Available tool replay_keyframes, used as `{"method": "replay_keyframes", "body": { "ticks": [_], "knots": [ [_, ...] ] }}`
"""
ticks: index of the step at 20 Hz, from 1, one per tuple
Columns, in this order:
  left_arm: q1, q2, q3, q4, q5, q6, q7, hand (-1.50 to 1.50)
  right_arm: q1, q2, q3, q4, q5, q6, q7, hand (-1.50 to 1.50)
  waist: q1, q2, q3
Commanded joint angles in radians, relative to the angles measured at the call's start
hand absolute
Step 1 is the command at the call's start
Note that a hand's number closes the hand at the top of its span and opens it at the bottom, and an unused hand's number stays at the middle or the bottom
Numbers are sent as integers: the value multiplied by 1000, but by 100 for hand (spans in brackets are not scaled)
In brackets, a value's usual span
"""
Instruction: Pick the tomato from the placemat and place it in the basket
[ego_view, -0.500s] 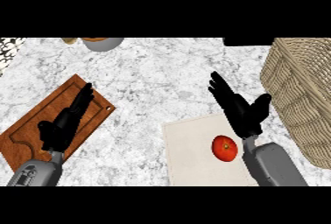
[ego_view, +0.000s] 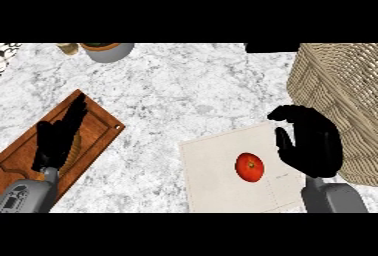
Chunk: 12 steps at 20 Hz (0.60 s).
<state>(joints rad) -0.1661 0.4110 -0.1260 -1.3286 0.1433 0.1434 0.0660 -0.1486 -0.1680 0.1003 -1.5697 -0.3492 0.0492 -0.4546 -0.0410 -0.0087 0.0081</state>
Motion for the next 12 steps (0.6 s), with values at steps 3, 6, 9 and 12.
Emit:
{"method": "replay_keyframes", "body": {
  "ticks": [3,6,9,12],
  "knots": [
    [-24,-19,-18,-9,-26,39,91,0,151,162,66,-147,254,-279,-267,-150,8,1,-8],
    [-27,-3,-3,3,-14,18,93,0,240,136,102,-223,421,-451,-124,-150,2,0,-12],
    [6,-9,-5,-28,-17,34,83,0,339,-39,24,-239,545,-481,28,-150,-13,-7,-16],
    [-14,-6,-2,-31,-15,38,123,0,435,-203,1,-299,654,-424,156,-150,-30,-6,-18]
  ]
}}
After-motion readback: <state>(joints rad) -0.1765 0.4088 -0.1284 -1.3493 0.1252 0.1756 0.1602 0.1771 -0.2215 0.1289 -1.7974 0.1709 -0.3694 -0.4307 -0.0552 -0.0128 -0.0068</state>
